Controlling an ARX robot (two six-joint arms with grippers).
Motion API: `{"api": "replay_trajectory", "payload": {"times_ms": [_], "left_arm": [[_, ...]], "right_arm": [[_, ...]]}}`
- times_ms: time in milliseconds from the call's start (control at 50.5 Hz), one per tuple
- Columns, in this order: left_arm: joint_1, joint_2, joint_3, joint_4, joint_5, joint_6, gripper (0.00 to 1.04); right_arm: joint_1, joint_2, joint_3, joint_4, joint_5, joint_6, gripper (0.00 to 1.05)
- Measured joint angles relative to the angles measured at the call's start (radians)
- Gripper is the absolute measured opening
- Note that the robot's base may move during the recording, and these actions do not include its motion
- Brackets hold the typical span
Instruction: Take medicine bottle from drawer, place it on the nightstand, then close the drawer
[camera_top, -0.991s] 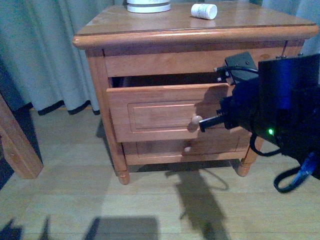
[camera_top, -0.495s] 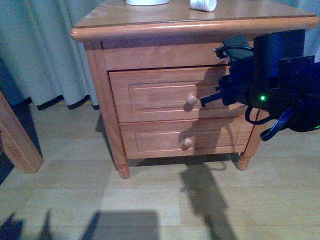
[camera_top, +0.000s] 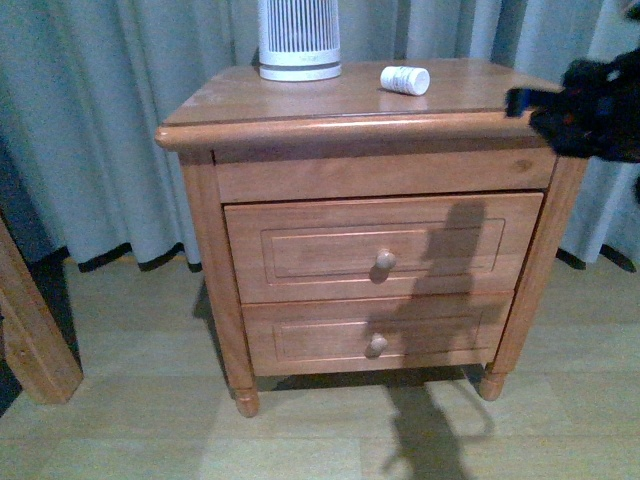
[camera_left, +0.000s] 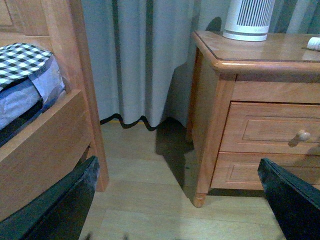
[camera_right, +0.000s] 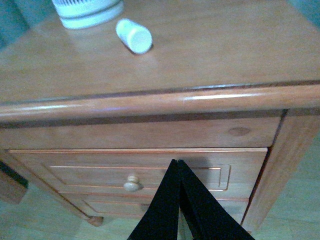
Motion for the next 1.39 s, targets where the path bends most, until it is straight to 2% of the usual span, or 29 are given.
{"api": "replay_trajectory", "payload": {"times_ms": [119, 258, 357, 456, 674, 1149, 1347, 1387], "left_arm": [[0.000, 0.000, 0.000, 0.000, 0.000, 0.000, 0.98], [0.000, 0.000, 0.000, 0.000, 0.000, 0.000, 0.98], [0.000, 0.000, 0.000, 0.000, 0.000, 0.000, 0.98], [0.000, 0.000, 0.000, 0.000, 0.000, 0.000, 0.98], [0.000, 0.000, 0.000, 0.000, 0.000, 0.000, 0.98], [0.000, 0.000, 0.000, 0.000, 0.000, 0.000, 0.98], [0.000, 0.000, 0.000, 0.000, 0.000, 0.000, 0.98], [0.000, 0.000, 0.000, 0.000, 0.000, 0.000, 0.98]], "right_arm": [[-0.038, -0.383, -0.202, -0.147, -0.038, 0.053, 0.03], [-0.053, -0.764, -0.359, -0.301, -0.037, 0.042, 0.03], [-0.086, -1.043, -0.454, -0.457, 0.045, -0.068, 0.03], [-0.096, -1.319, -0.568, -0.616, 0.055, -0.129, 0.03], [-0.097, -1.599, -0.821, -0.584, 0.055, -0.169, 0.03], [-0.097, -1.615, -0.825, -0.581, 0.055, -0.173, 0.03], [-0.097, -1.615, -0.825, -0.581, 0.055, -0.175, 0.40], [-0.097, -1.615, -0.825, -0.581, 0.055, -0.175, 0.50]]}}
